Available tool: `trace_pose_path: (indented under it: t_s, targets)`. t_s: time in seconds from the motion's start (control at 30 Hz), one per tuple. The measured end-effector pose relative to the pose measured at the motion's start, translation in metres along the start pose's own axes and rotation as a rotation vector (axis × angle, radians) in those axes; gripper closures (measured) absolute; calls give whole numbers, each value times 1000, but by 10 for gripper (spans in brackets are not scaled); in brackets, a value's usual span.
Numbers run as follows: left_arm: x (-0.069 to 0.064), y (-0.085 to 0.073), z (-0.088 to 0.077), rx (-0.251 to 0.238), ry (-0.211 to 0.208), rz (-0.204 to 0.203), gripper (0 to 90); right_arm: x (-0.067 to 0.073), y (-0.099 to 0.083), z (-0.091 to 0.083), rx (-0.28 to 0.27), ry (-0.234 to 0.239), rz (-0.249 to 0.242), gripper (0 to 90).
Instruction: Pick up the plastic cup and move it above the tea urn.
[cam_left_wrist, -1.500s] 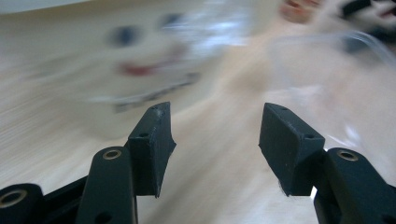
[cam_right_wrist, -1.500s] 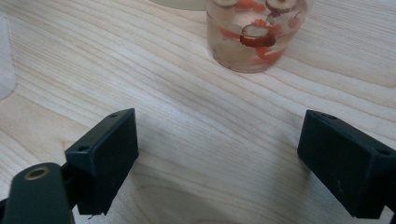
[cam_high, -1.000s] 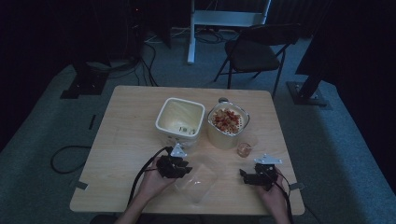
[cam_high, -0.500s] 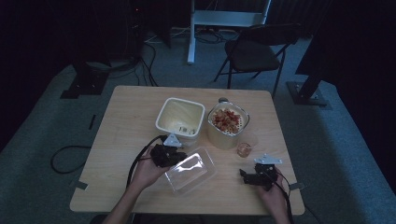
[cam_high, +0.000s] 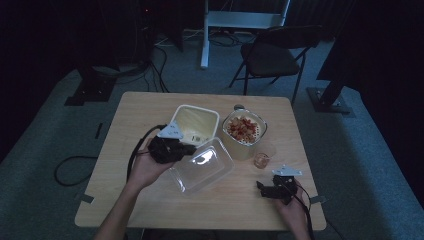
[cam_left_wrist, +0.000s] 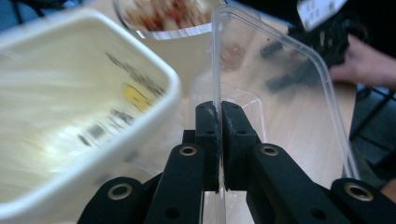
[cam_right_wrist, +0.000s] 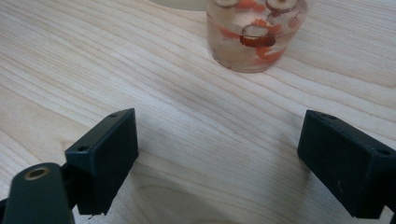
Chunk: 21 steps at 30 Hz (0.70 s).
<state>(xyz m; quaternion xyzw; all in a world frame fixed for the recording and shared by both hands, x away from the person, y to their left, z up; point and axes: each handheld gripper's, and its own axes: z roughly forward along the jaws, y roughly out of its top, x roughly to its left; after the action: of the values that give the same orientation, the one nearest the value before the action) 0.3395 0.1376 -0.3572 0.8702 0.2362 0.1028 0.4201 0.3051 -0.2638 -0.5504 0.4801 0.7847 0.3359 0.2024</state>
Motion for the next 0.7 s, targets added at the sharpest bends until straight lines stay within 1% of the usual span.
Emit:
trace_pose_path:
  t_s: [0.03,0.07,0.1,0.2,0.23,0.27,0.3,0.33,0.37,0.4,0.43,0.5,0.57,0.63,0.67,0.7]
  targets:
    - [0,0,0,0,0,0,876,0,0,0,0,0,0,119]
    - [8,8,-14,-22,26,-11,876,0,0,0,0,0,0,119]
    - [12,11,-22,-30,40,-17,876,0,0,0,0,0,0,119]
    - [24,20,-43,-56,100,-33,876,0,0,0,0,0,0,119]
    - [29,22,-48,-55,132,-39,876,0,0,0,0,0,0,119]
    - [35,23,-52,-60,160,-54,875,0,0,0,0,0,0,119]
    - [41,24,-55,-67,179,-71,875,0,0,0,0,0,0,119]
    - [49,25,-57,-62,201,-89,875,0,0,0,0,0,0,119]
    - [57,25,-57,-61,208,-113,875,0,0,0,0,0,0,119]
    - [65,25,-57,-55,206,-134,875,0,0,0,0,0,0,119]
    - [72,24,-55,-41,210,-149,874,0,0,0,-1,0,0,119]
    - [85,23,-50,-25,184,-188,874,0,0,0,-1,0,0,119]
    - [94,21,-44,-11,170,-223,871,0,0,0,-1,0,0,118]
    - [100,21,-37,-4,168,-242,855,0,0,0,-2,-1,-2,119]
    - [103,21,-34,-3,179,-255,793,0,0,0,0,0,0,119]
    - [105,21,-33,-22,189,-259,687,0,0,0,0,1,1,119]
